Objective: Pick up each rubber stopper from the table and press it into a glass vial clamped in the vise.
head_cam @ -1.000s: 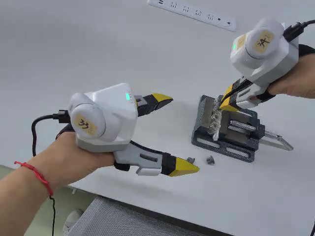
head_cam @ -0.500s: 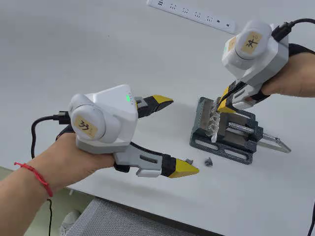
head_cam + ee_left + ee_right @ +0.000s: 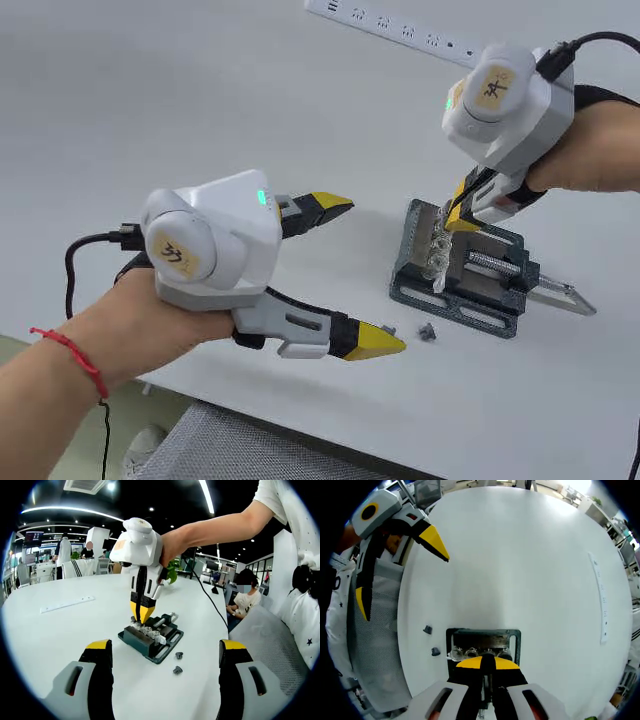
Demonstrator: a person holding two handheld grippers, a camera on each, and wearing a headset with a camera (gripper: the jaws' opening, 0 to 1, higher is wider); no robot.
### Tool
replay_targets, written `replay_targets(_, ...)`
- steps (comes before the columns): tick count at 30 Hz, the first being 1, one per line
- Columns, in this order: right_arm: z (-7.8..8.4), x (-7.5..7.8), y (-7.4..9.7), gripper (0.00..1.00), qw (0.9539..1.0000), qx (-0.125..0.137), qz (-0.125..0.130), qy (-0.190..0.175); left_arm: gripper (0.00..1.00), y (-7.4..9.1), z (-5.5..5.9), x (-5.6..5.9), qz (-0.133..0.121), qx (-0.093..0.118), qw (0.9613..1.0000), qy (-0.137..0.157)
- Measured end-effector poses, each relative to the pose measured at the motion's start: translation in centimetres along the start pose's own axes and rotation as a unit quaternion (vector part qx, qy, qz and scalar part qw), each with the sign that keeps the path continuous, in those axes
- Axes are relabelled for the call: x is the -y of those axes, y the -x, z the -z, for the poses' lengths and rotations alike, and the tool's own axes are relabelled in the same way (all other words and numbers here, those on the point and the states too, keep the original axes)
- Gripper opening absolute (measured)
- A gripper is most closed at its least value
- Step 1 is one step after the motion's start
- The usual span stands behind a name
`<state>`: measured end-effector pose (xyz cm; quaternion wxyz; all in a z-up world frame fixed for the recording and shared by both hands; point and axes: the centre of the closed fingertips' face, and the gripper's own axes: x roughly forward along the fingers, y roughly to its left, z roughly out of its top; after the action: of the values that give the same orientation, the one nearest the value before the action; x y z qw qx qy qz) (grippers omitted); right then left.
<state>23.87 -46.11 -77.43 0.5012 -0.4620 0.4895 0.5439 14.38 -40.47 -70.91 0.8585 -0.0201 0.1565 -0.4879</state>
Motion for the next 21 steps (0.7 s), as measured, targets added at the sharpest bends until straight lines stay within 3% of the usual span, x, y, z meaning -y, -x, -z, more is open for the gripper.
replay_targets(10,0.0,0.1,-0.2,0.01,0.9999,-0.003,0.012,0.008,0.87,-0.6,-0.4,0.4,0.006,0.0,1.0,-0.004)
replay_targets(17,0.0,-0.2,0.3,0.01,0.9996,0.022,0.007,-0.016,0.87,-0.4,-0.8,0.7,0.009,-0.005,0.9999,-0.013)
replay_targets(19,-0.1,-0.3,0.2,0.02,0.9995,0.026,0.016,0.002,0.87,-0.3,-1.0,0.9,0.01,-0.008,0.9998,-0.016)
replay_targets(21,0.0,-0.3,0.3,0.02,0.9993,0.032,0.018,-0.006,0.87,-0.2,-1.2,1.0,0.01,-0.01,0.9997,-0.021)
